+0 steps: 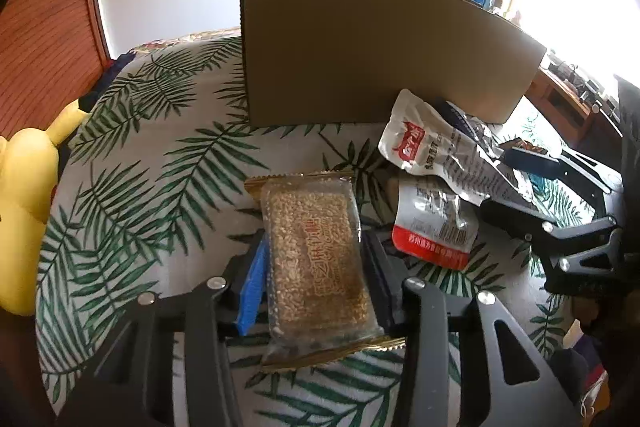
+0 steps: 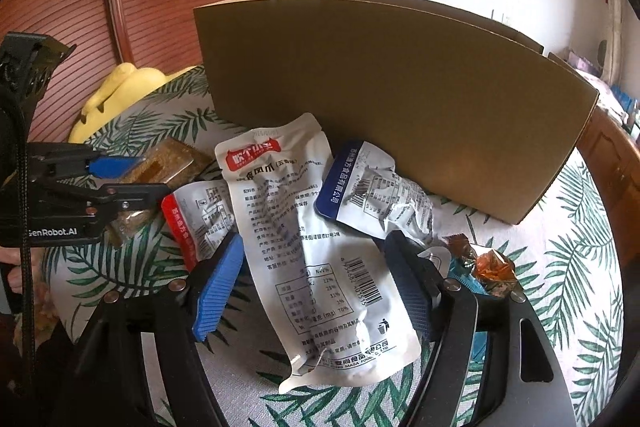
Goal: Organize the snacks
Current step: 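Grasp a white printed packet with the right tool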
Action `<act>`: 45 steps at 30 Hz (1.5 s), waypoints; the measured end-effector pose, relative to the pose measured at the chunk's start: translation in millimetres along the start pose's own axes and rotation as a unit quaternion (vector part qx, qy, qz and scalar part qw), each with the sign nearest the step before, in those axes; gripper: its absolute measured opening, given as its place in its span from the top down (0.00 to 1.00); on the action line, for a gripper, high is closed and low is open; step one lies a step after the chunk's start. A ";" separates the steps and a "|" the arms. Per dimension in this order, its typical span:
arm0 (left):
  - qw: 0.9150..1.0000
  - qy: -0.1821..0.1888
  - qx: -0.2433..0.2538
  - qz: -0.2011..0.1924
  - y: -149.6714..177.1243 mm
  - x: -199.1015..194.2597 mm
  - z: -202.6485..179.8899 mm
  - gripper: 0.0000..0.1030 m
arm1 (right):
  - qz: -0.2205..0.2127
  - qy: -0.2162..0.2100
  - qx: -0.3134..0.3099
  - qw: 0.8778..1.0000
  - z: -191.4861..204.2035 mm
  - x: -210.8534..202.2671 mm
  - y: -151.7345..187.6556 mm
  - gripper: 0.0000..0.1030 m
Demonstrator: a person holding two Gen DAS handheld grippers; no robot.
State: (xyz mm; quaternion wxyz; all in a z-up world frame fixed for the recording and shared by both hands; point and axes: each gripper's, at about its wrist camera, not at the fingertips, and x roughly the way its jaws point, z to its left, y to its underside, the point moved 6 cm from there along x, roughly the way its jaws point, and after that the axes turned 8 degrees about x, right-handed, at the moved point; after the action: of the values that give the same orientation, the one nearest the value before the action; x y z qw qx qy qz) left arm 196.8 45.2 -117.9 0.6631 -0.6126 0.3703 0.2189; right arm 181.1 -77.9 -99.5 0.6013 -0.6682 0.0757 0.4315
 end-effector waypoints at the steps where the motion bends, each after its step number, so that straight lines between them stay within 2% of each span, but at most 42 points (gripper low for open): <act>1: 1.000 -0.001 -0.001 0.001 1.7 -1.3 0.0 0.58 | 0.000 0.000 0.000 1.000 0.1 0.2 0.1 0.27; 7: 1.000 -0.007 0.007 0.002 9.3 -6.7 -0.1 0.52 | 0.001 0.009 -0.009 1.000 1.2 0.6 0.5 0.27; 11: 1.000 -0.014 0.023 0.007 12.3 -5.9 -1.9 0.52 | 0.008 0.032 -0.030 0.999 7.2 4.5 2.0 0.26; 15: 0.999 -0.017 0.029 0.003 15.3 -9.0 -4.2 0.57 | 0.014 0.049 -0.043 0.998 9.5 8.2 2.6 0.26; 19: 1.000 -0.009 0.014 -0.005 17.6 -13.1 -0.7 0.59 | 0.018 0.061 -0.053 0.997 10.5 9.8 2.5 0.26; 23: 1.000 0.001 0.002 -0.009 18.6 -16.0 2.3 0.59 | 0.026 0.089 -0.084 0.992 12.1 9.2 5.1 0.37; 26: 1.000 0.004 -0.001 -0.010 19.6 -17.0 2.8 0.59 | 0.032 0.093 -0.099 0.990 13.7 5.0 7.3 0.42; 27: 1.000 0.005 -0.002 -0.010 19.7 -17.1 2.6 0.59 | 0.030 0.085 -0.099 0.991 14.4 1.3 6.8 0.71; 28: 1.000 0.006 -0.003 -0.010 19.2 -17.1 2.9 0.60 | 0.020 0.095 -0.103 0.990 15.2 -3.6 4.5 0.72; 30: 1.000 0.007 -0.005 -0.010 18.4 -17.6 2.8 0.60 | 0.027 0.093 -0.109 0.989 17.4 -8.6 4.3 0.80; 36: 1.000 0.011 -0.010 -0.017 15.8 -23.7 1.1 0.60 | 0.007 0.073 -0.089 0.993 14.1 -30.2 1.6 0.87; 45: 0.999 0.021 -0.011 -0.037 12.1 -40.1 -7.8 0.60 | -0.013 0.045 -0.071 0.996 12.9 -55.1 1.4 0.90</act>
State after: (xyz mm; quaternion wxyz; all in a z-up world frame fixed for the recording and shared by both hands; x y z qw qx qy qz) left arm 160.8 45.9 -95.2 0.6561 -0.6376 0.3585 0.1856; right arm 140.0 -90.1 -62.5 0.5541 -0.7288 0.0627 0.3973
